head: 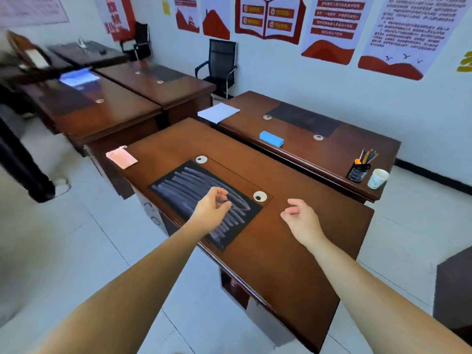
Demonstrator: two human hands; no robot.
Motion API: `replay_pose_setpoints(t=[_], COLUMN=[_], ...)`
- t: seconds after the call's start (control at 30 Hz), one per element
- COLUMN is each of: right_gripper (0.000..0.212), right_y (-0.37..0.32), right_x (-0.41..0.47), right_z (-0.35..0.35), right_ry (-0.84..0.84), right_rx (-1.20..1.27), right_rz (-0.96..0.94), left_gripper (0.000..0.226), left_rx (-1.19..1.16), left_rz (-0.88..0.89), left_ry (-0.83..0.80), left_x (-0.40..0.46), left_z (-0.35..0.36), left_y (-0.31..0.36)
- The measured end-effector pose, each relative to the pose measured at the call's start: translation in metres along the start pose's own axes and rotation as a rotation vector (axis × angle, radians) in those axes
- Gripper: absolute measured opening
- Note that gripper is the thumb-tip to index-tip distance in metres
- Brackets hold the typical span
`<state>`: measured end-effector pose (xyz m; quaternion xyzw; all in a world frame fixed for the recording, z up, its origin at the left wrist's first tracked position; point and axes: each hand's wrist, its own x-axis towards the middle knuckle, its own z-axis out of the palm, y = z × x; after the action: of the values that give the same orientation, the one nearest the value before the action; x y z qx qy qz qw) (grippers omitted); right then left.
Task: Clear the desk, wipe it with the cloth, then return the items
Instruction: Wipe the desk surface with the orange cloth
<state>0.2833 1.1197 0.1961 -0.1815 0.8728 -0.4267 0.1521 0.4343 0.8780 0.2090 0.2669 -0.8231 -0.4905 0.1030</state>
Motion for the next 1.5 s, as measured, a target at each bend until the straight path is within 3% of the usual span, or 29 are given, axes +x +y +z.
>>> replay_pose_setpoints(t=[0.43,0.87,1.5], right_gripper=[0.047,0.046,0.046], right_y=[-0.190,-0.285,-0.409], right_x=[0.062,0.119,0.371], right_z=[0.223,0.368,0.576], right_ry=[-0.185,-0.239,-0.392], right_rx=[-0.002,-0.032,-0.111], right_rz=[-0.142,-0.169,-0.181], left_gripper=[0.025,0.023,0.028], left_rx=[-0.071,-0.023,0.090], left_rz=[-0.132,-0.203,-0.280], left_ry=[0.222,0.330,0.304], left_x=[0.027,0.075,0.306], left_z=[-0.249,-0.376,-0.541], left_y=[-0.141,-0.222,-0.300])
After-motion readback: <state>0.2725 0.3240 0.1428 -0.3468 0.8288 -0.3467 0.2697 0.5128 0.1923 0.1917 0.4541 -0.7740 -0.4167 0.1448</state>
